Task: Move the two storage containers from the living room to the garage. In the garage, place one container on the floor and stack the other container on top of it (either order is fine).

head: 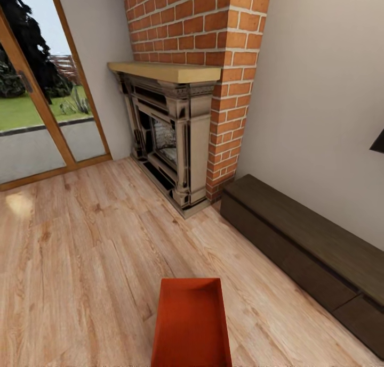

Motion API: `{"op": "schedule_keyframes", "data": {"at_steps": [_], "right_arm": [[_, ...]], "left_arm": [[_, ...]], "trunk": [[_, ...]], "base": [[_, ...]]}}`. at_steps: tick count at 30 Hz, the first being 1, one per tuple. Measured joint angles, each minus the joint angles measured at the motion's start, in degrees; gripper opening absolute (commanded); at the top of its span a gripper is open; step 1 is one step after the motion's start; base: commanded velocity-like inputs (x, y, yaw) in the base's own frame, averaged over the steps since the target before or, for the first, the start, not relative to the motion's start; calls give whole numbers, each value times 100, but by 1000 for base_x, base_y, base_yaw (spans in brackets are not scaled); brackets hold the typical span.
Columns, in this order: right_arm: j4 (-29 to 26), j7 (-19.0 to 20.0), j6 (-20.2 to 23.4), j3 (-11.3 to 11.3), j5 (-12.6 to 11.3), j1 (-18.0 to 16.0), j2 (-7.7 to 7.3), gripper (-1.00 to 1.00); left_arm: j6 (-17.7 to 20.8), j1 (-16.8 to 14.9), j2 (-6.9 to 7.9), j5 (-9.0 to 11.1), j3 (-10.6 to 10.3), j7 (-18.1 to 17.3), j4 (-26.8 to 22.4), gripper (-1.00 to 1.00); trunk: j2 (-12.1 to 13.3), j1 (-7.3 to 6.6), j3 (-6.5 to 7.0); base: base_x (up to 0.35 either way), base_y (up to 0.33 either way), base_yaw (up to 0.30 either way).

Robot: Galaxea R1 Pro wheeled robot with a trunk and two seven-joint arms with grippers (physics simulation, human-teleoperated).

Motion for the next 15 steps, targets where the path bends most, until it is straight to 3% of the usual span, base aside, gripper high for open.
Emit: {"op": "schedule_keyframes", "data": {"at_steps": [15], "right_arm": [[0,0,0,0,0,0,4,100]], "left_arm": [[0,0,0,0,0,0,0,100]], "trunk": [[0,0,-138]], "base": [[0,0,0]]}}
